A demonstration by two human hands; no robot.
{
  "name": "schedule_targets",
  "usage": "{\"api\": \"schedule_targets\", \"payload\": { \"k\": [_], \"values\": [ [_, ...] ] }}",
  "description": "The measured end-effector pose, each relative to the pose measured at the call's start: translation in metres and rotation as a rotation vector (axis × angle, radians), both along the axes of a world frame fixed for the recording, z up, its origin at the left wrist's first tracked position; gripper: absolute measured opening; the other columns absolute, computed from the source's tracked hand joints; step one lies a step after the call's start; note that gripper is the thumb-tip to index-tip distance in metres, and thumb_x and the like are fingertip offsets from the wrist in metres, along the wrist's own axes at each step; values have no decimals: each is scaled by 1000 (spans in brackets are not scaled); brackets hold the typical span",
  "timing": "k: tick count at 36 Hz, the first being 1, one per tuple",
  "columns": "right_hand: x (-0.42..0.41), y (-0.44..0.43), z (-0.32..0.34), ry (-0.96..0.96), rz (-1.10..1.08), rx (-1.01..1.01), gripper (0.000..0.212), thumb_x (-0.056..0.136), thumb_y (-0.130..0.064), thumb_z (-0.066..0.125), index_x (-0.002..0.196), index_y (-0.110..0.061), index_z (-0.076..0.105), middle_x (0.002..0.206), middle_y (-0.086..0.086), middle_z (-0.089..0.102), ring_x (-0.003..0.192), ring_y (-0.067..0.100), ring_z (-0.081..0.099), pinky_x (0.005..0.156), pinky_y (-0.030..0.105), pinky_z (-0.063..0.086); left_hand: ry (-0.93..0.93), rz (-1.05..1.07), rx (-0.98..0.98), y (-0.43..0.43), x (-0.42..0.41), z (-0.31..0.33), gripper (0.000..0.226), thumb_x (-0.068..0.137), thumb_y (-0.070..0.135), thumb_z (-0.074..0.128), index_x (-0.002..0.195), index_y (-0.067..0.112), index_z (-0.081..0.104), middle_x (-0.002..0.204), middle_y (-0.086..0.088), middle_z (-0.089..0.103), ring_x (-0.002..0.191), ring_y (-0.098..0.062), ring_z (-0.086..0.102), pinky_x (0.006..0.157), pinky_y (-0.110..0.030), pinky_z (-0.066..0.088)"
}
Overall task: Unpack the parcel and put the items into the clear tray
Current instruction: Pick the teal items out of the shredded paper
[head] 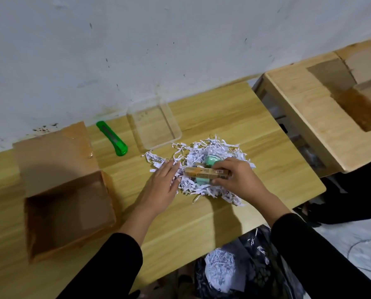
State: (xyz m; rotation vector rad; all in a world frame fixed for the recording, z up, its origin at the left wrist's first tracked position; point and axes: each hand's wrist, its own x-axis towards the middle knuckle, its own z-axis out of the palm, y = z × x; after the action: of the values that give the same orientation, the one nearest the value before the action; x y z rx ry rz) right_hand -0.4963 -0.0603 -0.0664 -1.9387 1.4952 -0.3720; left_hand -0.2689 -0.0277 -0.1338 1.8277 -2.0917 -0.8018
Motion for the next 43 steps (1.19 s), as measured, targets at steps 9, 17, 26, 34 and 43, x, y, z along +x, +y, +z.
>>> {"api": "schedule_targets", "payload": {
  "k": [9,17,26,34,43],
  "values": [
    [-15,5,28,-224,-277,-99,35,69,-16,80,102,-11,72,91,5,72,72,11,64,67,14,52,-72,-13,-13,2,0,-7,53,97,40,29,146,21,24,156,3,18,145,-15,10,118,-35,16],
    [-3,-28,38,-572,-630,-26,25,71,-17,79,95,-18,70,89,0,70,75,12,61,62,18,50,-88,-8,1,3,0,-8,65,88,52,13,146,24,20,156,4,17,145,-13,8,116,-29,10],
    [36,-115,-7,-475,-787,114,27,78,-16,73,103,-7,64,97,4,66,81,15,65,61,15,53,-62,15,-40,5,-2,-12,67,85,51,6,146,26,20,156,8,13,140,-3,1,115,-28,8],
    [46,-131,-31,-377,-707,103,33,82,-19,69,112,-6,65,109,7,68,86,14,61,75,19,49,-66,24,-26,5,-1,-11,65,86,52,4,146,30,15,154,14,6,137,2,-5,114,-25,3],
    [18,-60,-4,-231,-369,-132,26,83,-24,67,108,-17,64,104,-4,60,98,11,54,86,25,47,-69,27,-80,8,-1,-14,60,90,48,9,146,29,15,150,17,2,139,2,-2,112,-22,1]
  ]
}}
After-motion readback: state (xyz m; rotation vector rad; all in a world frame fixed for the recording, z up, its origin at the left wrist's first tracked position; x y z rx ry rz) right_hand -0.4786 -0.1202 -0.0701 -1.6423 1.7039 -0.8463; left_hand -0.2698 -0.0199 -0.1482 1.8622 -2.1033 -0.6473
